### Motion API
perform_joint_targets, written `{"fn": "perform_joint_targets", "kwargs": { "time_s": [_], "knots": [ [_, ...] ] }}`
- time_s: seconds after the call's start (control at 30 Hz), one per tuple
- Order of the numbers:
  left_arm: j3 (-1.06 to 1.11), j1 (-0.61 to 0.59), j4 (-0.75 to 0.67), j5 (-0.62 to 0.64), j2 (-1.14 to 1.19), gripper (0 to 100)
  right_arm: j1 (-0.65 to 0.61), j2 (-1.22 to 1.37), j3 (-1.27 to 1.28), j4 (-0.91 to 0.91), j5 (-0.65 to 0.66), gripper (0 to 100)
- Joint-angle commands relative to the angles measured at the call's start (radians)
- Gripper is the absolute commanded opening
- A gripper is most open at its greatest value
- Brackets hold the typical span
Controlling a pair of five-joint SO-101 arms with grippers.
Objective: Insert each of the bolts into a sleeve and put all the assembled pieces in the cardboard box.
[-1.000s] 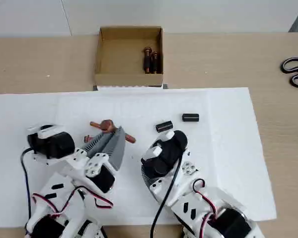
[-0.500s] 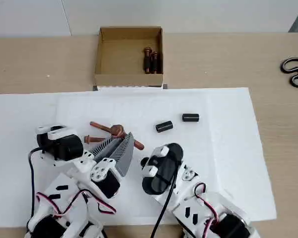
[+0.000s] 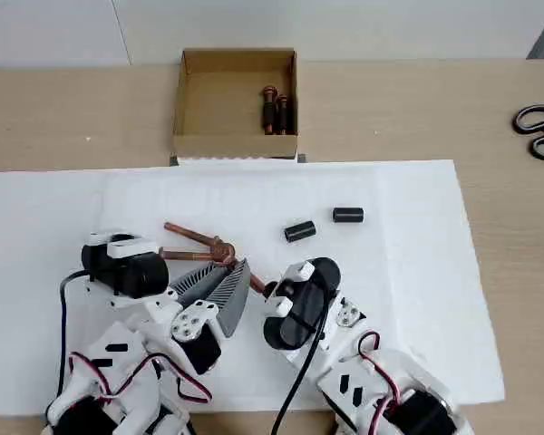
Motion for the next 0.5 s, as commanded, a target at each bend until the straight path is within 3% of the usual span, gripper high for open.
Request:
{"fn": "perform_joint_targets", "kwargs": {
  "time_s": [0.0, 0.47],
  "knots": [
    [-0.045, 0.005, 0.0, -0.003, -0.003, 0, 0.004, -0.007, -0.008, -0.028, 0.011, 0.4],
    [-0.044, 0.005, 0.0, -0.003, -0.003, 0, 0.002, -0.007, -0.008, -0.102, 0.107, 0.4]
  ]
}}
